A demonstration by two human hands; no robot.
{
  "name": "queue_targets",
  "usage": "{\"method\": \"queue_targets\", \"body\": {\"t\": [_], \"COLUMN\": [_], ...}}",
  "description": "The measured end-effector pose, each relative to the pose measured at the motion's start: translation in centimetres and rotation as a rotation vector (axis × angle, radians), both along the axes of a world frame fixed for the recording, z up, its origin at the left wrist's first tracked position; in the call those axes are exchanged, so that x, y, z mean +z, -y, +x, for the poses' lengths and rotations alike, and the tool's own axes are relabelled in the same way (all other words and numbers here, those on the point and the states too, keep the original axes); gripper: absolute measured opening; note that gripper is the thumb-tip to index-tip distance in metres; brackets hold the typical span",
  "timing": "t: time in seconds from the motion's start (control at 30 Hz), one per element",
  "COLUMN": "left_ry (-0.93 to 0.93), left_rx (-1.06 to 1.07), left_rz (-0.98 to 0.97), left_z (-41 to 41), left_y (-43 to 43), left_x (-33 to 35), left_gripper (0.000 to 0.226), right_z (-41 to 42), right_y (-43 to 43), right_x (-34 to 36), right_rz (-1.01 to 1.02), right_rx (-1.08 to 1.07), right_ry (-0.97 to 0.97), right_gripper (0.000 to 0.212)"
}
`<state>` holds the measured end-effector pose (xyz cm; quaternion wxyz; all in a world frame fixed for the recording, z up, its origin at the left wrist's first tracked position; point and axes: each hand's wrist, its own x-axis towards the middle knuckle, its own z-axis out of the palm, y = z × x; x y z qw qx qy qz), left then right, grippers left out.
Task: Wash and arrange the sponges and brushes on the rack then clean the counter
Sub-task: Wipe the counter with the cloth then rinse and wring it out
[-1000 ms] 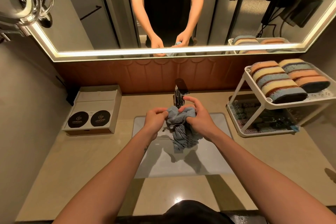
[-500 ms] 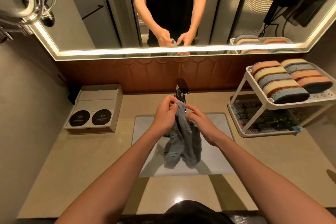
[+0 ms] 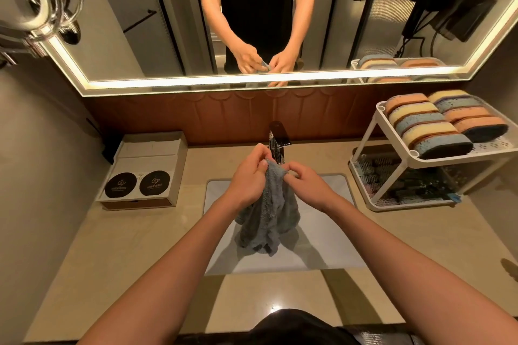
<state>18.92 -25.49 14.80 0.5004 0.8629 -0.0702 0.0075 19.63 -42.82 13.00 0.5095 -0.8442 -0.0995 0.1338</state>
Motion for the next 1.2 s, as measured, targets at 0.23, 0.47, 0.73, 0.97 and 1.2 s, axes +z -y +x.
{"method": "queue_targets", "body": {"t": [0.23,0.47,0.73,0.97,1.2], "left_ry": [0.125,0.365,0.491,0.372,-0.316], "left_rx": [0.182,0.134,0.122,0.348,0.453], "left_rz": [0.337,0.551,0.73,0.377,0.018], "left_z": [-0.7,0.6,0.5,0.2,-1.6], "left_y": [-1.5,-2.8,-2.8,-2.1,-2.3], "left_x": [-0.8,0.6,0.7,-0.7,-5.3], "left_gripper": [0.014,0.009,0.012,0.016,0.033], "right_z": [0.4,0.8,0.4,-0.1,0.0], "right_y": [0.1,0.7,0.2,-0.6,-2.2], "right_x": [1.0,0.7,1.2,2.9,0.8], "right_rz": [-0.173,-0.42,-0.474,0.173,0.366], "right_rx": [-0.009,-0.049,0.001,0.033,-0.135], "right_ry": [0.181,0.375,0.214,-0.475,-0.378], "right_gripper": [0.013,0.014,0.02,0.036,0.02]}}
